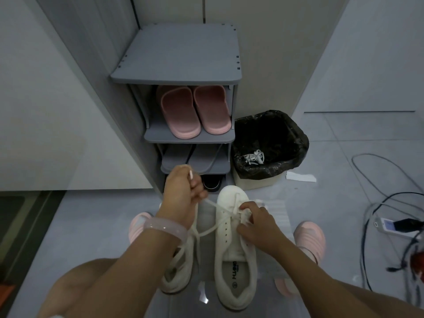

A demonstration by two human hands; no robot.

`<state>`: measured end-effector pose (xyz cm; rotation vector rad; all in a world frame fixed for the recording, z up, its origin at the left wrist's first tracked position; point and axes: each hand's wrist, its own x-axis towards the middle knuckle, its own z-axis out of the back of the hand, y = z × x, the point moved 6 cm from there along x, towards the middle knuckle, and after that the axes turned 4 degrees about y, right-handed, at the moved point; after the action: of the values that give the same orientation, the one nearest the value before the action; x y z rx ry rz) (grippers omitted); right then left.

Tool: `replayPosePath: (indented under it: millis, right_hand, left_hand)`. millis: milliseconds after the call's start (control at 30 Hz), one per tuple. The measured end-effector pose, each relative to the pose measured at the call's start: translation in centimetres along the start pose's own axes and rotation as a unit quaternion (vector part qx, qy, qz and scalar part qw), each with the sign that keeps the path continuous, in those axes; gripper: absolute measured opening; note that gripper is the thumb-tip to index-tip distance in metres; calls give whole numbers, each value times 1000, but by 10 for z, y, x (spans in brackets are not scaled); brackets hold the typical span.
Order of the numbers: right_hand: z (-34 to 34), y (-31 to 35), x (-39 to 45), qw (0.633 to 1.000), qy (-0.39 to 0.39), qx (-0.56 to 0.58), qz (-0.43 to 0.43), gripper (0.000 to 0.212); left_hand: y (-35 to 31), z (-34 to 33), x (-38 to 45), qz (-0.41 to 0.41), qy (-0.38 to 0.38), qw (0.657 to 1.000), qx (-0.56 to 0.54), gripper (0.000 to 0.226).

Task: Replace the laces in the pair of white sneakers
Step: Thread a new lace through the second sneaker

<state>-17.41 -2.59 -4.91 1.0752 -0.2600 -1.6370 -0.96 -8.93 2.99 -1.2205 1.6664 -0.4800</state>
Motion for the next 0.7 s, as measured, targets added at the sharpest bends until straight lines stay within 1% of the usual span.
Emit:
replayPosePath:
  millis: [33, 67, 100, 133, 167, 200, 233, 267, 300, 333, 367, 467, 500, 567, 600, 633, 667, 700]
  right_hand:
    - [0, -1, 0, 1000, -5, 2, -4, 44]
    - [0, -2, -1, 1000, -10, 2, -9, 44]
    - [1, -3, -1, 1000, -16, -3, -11, 45]
    - [1, -4, -2, 1000, -22, -16, -12, 45]
    - [2, -4, -2, 999, -25, -35, -10, 48]
    - [2, -5, -2, 998, -19, -52, -8, 52]
    - [1, -5, -2, 998, -8, -63, -3, 57]
    - [0, -6, -2, 997, 5, -70, 5, 62]
    - [0, -7, -2, 997, 13, -73, 13, 64]
    - [0, -8, -3, 998, 15, -66, 17, 65]
    - [1, -9, -3, 998, 16, -54, 17, 65]
    - [1, -13, -3, 999, 38, -36, 5, 65]
    - [1, -13, -3, 998, 46, -40, 0, 65]
    - [0, -14, -4, 997, 57, -48, -13, 66]
    - [1, -15, -6, 996, 59, -56, -22, 66]
    - [1, -16, -7, 996, 59, -64, -30, 66]
    - [2, -16, -7, 995, 58, -72, -38, 66]
    - [2, -16, -7, 994, 57, -78, -45, 66]
  left_hand:
    - [-4, 3, 1, 3, -20, 994, 111, 28]
    - [-4, 4, 1, -1, -25, 965, 260, 27]
    - [0, 0, 0, -32, 2, 909, 416, 24]
    - [12, -7, -3, -75, 64, 833, 544, 19]
    - [30, -14, -7, -106, 133, 758, 630, 15]
    - [48, -18, -11, -120, 188, 696, 683, 17]
    - [63, -20, -13, -123, 216, 646, 722, 22]
    - [73, -21, -14, -124, 218, 613, 749, 26]
    - [77, -22, -13, -132, 206, 593, 767, 27]
    - [79, -22, -11, -137, 193, 584, 777, 27]
    - [80, -23, -8, -138, 183, 583, 779, 26]
    - [83, -20, -2, -121, 148, 614, 766, 23]
    - [84, -19, -2, -120, 142, 614, 767, 22]
    - [87, -21, -4, -130, 149, 599, 776, 19]
    - [87, -22, -6, -129, 157, 609, 767, 19]
    - [86, -23, -6, -120, 172, 633, 745, 18]
    - [82, -26, -6, -106, 192, 673, 707, 17]
    - [74, -28, -6, -87, 212, 725, 649, 15]
